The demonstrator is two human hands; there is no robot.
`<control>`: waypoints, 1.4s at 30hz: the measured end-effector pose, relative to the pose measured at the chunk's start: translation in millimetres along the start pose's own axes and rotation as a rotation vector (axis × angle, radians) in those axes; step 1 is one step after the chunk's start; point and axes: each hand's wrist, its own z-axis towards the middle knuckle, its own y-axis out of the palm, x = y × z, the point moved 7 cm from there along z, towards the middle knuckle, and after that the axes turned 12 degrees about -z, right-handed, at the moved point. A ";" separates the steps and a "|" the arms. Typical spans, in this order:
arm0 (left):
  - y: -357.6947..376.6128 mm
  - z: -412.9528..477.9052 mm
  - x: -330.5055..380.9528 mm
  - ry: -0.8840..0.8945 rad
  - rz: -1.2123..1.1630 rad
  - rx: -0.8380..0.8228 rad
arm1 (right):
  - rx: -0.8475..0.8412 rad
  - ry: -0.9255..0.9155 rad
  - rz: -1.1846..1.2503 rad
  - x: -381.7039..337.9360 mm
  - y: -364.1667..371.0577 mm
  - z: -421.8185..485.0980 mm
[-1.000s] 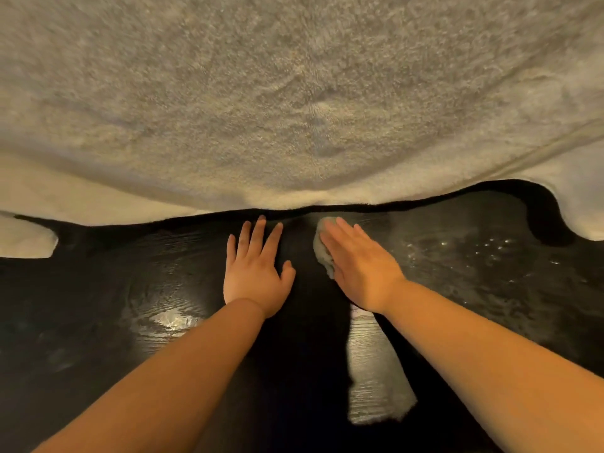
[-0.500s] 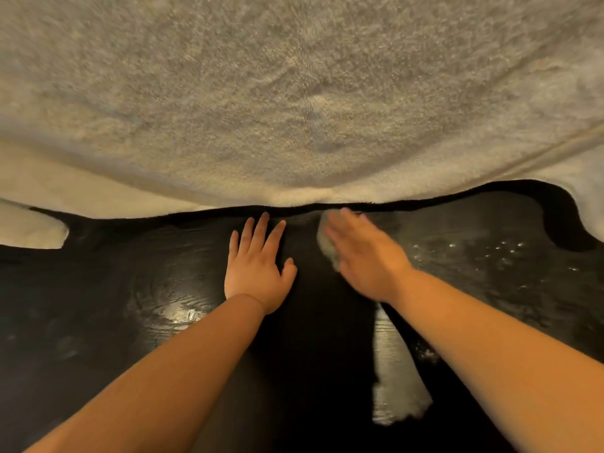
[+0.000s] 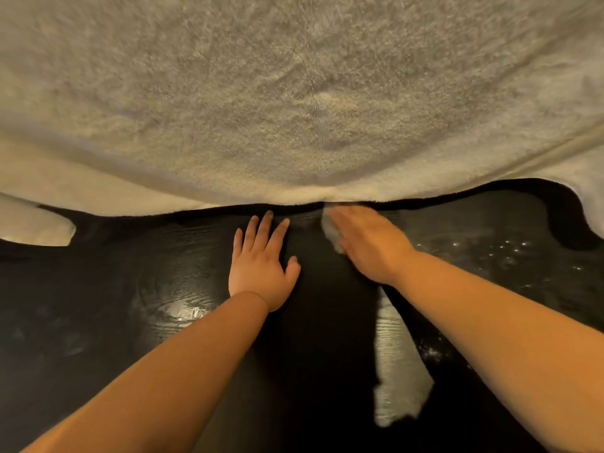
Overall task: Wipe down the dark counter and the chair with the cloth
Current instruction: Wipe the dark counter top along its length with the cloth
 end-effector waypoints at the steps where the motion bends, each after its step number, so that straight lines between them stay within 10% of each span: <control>1: 0.1 0.1 0.1 -0.001 0.001 -0.002 | 0.021 0.093 -0.012 15.0 -4.9 2.2; 5: -0.1 1.4 0.3 0.004 -0.012 -0.002 | 0.083 0.430 -0.094 14.8 -8.9 15.9; 11: 0.2 1.2 -0.7 0.010 -0.012 -0.011 | 0.021 -0.029 -0.088 -52.0 17.2 11.8; 20: 0.2 2.9 -1.6 0.017 -0.025 -0.029 | 0.142 0.561 -0.058 59.9 1.6 -38.4; 28: -0.7 0.1 0.6 0.024 -0.041 -0.068 | -0.033 0.115 0.003 -37.9 28.8 -27.9; 36: -3.3 0.6 2.3 0.049 0.019 -0.045 | 0.003 0.684 0.031 45.0 11.0 -74.2; 42: -5.8 -0.5 3.9 0.049 0.038 -0.013 | -0.077 0.269 0.012 -65.2 37.3 -93.3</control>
